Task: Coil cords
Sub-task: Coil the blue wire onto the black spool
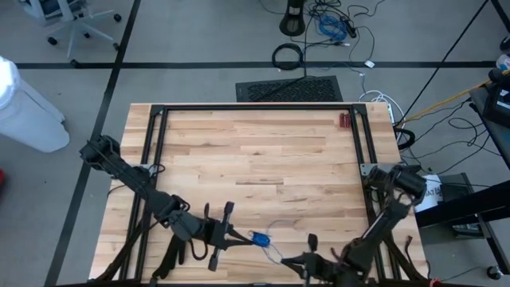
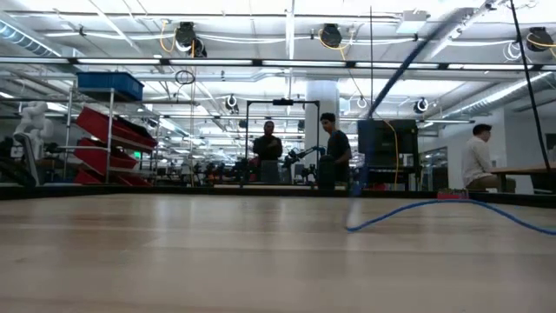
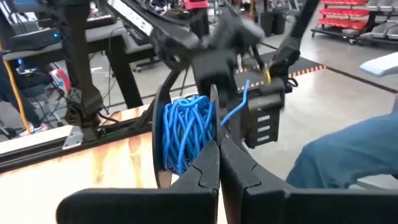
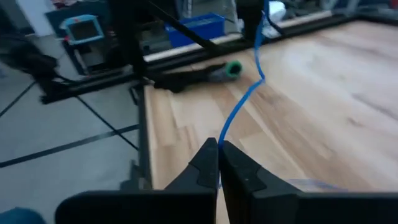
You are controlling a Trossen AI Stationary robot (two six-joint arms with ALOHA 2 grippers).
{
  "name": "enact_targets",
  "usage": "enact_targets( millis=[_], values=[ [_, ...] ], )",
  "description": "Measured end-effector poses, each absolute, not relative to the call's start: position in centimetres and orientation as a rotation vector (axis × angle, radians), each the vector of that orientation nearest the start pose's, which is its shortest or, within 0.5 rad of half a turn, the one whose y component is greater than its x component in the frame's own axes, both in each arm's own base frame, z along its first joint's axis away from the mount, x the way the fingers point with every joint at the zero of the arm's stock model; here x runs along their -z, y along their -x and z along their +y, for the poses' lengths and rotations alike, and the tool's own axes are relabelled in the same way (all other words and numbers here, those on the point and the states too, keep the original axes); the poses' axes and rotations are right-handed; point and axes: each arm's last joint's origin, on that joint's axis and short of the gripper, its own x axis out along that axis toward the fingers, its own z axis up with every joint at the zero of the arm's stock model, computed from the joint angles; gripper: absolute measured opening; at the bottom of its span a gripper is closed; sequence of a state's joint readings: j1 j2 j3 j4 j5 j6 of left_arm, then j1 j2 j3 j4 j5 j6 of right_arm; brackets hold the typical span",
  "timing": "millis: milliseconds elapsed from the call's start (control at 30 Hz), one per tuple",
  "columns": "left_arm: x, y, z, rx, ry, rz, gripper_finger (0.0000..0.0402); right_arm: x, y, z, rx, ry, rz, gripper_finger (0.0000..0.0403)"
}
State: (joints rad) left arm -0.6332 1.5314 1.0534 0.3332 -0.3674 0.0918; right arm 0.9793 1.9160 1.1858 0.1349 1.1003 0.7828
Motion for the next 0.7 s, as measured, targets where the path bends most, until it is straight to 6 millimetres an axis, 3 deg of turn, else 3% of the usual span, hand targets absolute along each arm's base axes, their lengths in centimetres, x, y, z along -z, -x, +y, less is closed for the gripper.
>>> enact_targets(
  millis=[200,367,500,700],
  values=[
    [-29.9,-28.1,-19.8,0.281,-0.159,0.125,0.0000,-24.2,-21.7,32.5,0.082,-0.148,0.202,0.0000],
    [-29.9,-27.9,-19.9,0.288,-0.158,0.125,0.0000,-28.6,-21.3,33.1,-0.012,-0.058,0.173,0.0000],
    [-29.9,-27.9,-20.0,0.305,-0.132,0.128,0.0000,-30.7,-21.8,33.2,-0.020,0.069,0.179,0.0000],
    [-30.0,-27.9,-20.1,0.350,-0.124,0.121,0.0000,-32.1,-23.5,32.2,-0.038,0.145,0.225,0.0000]
  ],
)
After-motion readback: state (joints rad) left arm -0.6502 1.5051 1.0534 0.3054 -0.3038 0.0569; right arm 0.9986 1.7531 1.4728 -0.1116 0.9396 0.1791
